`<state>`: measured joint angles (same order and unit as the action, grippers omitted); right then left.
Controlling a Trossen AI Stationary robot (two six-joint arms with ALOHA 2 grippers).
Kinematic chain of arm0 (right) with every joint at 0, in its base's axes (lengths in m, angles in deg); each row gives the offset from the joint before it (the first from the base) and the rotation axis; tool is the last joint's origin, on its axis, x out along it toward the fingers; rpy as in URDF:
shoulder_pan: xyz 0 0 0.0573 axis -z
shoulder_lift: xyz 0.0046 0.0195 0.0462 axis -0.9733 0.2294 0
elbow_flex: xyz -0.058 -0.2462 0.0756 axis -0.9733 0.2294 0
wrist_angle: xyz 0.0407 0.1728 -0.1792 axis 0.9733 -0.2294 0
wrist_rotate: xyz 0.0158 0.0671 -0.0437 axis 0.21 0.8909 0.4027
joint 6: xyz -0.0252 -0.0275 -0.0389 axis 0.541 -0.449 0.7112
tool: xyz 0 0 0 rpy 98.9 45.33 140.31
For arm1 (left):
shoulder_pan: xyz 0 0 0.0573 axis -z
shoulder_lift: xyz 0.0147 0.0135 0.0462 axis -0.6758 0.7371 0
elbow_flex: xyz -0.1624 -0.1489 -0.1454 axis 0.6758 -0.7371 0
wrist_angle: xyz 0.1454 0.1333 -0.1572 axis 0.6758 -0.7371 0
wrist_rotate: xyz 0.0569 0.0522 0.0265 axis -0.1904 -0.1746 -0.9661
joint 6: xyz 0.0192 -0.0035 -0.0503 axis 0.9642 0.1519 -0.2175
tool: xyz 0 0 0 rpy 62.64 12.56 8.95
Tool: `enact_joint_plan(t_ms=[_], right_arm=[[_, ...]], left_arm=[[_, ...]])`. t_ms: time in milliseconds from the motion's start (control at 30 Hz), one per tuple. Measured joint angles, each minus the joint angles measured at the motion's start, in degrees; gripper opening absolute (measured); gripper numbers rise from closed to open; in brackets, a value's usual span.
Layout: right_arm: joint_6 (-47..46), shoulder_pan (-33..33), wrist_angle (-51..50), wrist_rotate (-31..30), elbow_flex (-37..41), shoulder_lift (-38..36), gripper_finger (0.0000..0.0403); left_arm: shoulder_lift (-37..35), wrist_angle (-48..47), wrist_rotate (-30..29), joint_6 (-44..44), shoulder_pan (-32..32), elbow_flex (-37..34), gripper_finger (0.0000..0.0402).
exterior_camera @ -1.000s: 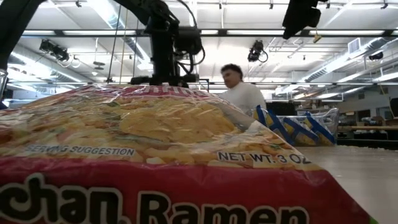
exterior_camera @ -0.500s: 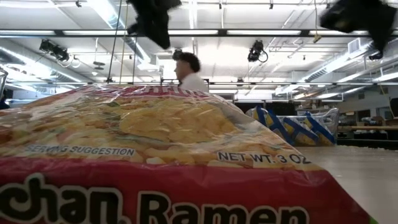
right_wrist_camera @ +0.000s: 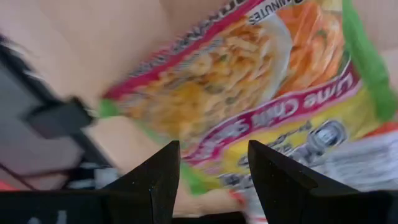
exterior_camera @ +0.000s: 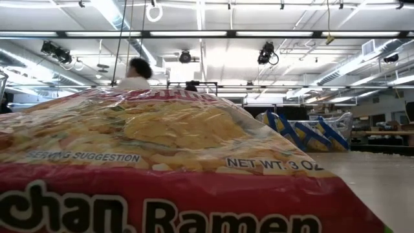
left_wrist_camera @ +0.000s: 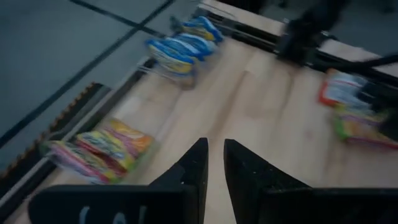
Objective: Sort Maruchan noodles
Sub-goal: Put the green noodle pack into the top left transparent bin
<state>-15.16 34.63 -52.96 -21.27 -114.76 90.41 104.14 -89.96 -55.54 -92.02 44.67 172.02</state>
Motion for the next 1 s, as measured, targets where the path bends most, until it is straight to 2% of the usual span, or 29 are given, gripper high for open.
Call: enact_joint_plan(t_ms=[100,233,367,500,600,733,833,933,1000], right_arm=[[11.26,2.63,-0.64,-0.10,-0.12,2.42,0.0194],[31.54,7.77,1.56,-2.23,-0.62,3.96,0.0194],[51.62,12.76,8.14,-10.98,-3.54,3.77,0.0194],[62.83,15.06,6.79,-21.89,-9.98,4.44,0.0194],[62.82,15.28,3.18,-23.50,-15.19,3.98,0.0194],[52.74,13.13,1.80,-17.41,-16.74,4.16,0.0194],[41.60,11.05,9.09,-15.13,-14.46,4.33,0.0194],[34.40,10.17,21.84,-15.25,-9.18,4.53,0.0194],[30.08,10.36,26.51,-15.33,-6.51,4.51,0.0194]], left_arm=[[-0.21,0.34,0.04,-0.68,3.41,-0.02,0.0057],[-0.21,0.26,0.04,-0.44,7.07,-0.02,0.0057],[-0.21,-0.03,0.01,4.72,9.93,-0.47,0.0057],[-0.19,-0.69,0.12,5.75,10.73,-0.52,0.0057],[0.85,-1.04,0.02,5.97,10.22,-0.53,0.0057],[2.60,-1.49,0.05,6.32,9.14,-0.49,0.0057],[4.72,-0.54,0.01,6.96,7.99,-0.50,0.0057],[7.37,0.97,-0.01,8.37,6.81,-0.52,0.0057],[8.85,1.49,0.03,8.81,6.24,-0.52,0.0057]])
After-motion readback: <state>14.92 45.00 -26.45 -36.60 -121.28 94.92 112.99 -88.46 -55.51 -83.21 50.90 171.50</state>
